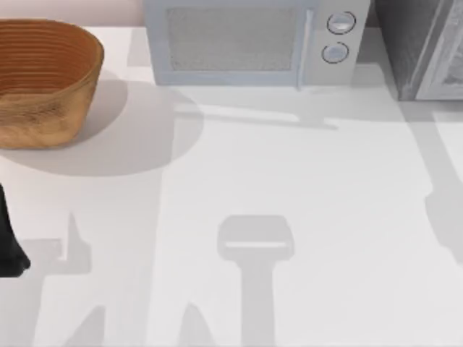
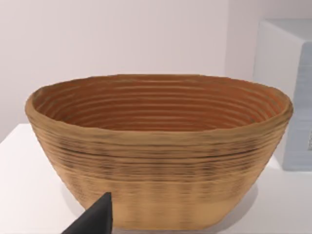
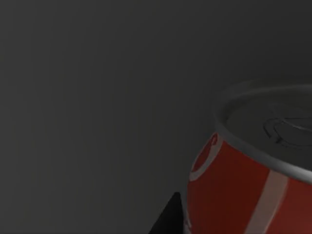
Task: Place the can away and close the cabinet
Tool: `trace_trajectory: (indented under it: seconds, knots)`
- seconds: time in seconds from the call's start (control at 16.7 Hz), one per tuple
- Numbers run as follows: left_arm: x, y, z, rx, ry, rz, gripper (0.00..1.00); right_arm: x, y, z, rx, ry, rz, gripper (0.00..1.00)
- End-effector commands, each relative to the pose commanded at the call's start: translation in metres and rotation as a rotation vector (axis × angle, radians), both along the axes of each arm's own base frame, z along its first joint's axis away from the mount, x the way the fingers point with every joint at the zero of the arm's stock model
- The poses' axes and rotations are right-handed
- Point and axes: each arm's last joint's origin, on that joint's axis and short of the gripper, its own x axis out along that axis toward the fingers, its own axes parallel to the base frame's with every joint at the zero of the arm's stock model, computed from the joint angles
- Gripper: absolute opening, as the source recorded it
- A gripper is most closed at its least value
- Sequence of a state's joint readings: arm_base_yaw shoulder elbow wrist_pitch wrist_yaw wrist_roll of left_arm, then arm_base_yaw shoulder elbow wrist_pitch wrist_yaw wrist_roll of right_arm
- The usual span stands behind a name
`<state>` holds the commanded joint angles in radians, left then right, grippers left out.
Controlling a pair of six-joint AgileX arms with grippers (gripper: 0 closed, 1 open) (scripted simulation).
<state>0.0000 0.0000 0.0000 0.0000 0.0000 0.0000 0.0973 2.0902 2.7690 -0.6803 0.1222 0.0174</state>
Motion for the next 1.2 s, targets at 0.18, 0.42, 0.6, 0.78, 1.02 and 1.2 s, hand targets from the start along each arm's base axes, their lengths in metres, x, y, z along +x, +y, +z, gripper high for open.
trace_trajectory:
  seconds: [0.18, 0.42, 0.6, 0.78, 1.02, 1.2]
  knots:
    - [0.0000, 0.0000, 0.0000, 0.000, 0.000, 0.000, 1.00, 0.0000, 0.0000, 0.0000, 0.000, 0.000, 0.000, 0.08]
    - [0.0000, 0.0000, 0.0000, 0.000, 0.000, 0.000, 1.00, 0.0000, 0.0000, 0.0000, 0.000, 0.000, 0.000, 0.38]
    - [0.0000, 0.0000, 0.0000, 0.000, 0.000, 0.000, 1.00, 0.0000, 0.0000, 0.0000, 0.000, 0.000, 0.000, 0.60]
    - [0.0000, 0.0000, 0.0000, 0.000, 0.000, 0.000, 1.00, 0.0000, 0.0000, 0.0000, 0.000, 0.000, 0.000, 0.83]
    - [0.0000, 0.0000, 0.0000, 0.000, 0.000, 0.000, 1.00, 0.0000, 0.0000, 0.0000, 0.000, 0.000, 0.000, 1.00]
    - [0.0000, 0.0000, 0.0000, 0.000, 0.000, 0.000, 1.00, 0.0000, 0.0000, 0.0000, 0.000, 0.000, 0.000, 1.00]
